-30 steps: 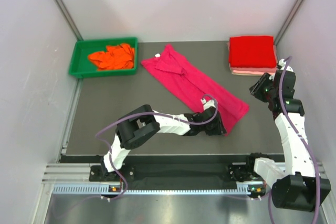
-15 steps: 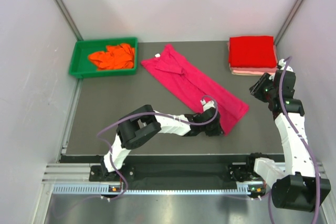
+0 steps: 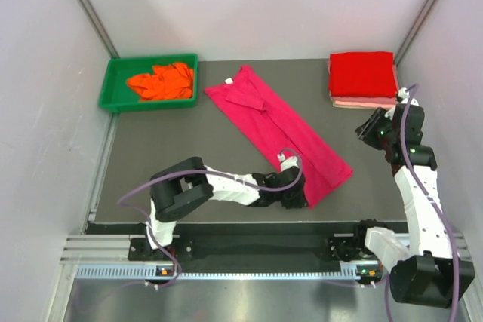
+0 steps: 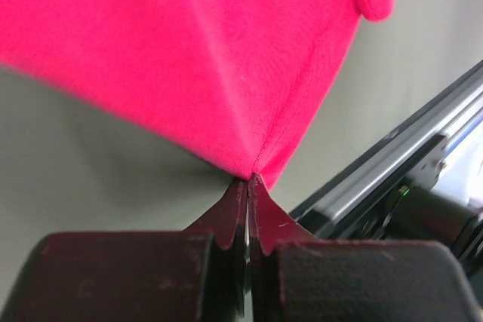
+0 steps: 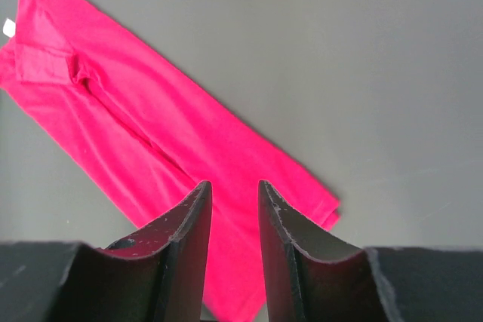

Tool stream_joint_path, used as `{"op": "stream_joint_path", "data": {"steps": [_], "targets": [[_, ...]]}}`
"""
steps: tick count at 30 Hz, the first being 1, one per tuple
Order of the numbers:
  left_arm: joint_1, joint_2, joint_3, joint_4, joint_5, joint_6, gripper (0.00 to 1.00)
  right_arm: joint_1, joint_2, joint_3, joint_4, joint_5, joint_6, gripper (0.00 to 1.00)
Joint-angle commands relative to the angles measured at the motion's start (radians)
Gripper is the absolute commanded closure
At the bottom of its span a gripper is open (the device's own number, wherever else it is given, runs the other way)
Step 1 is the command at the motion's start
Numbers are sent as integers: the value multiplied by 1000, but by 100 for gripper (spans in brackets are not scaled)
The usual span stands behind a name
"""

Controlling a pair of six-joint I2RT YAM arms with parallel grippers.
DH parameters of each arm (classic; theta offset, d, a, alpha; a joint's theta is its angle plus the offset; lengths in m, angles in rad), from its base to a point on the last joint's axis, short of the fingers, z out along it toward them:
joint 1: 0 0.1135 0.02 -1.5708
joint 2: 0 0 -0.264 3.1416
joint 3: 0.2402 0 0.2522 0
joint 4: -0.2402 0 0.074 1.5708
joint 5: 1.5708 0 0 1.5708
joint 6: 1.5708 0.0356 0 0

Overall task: Fold and stack the t-shirts
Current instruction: Fold the tshirt

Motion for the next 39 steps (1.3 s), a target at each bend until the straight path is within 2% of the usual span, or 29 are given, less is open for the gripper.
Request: {"op": "stream_joint_path", "data": {"steps": [1,10,15,20,23,28,33,39], "targets": [[-13,-105,-83,-81,-6,-12,100,-4,-23,-21,16,-42,-16,68],[-21,-360,-326,-130,-38,-46,100,24,-61,-144,6,-106,-33,68],[-19,-505,-419,-183,-52,-60,100,113,-76,-271,-7,-128,-3,69],[-21,-613,-467,-268,-47,-60,100,408,-66,-314,16,-93,143,69],[-21,-705,-520,-306,-50,-82,100,528,-76,-342,26,-37,220,69],[-21,-880,-590,-407,-79,-107,100,648,-107,-371,26,30,313,69],[-19,-1041,-651,-550,-110,-119,100,832,-103,-412,41,110,422,69],[-19,-1142,-723,-566,-93,-133,100,1018,-60,-474,118,179,576,69]]}}
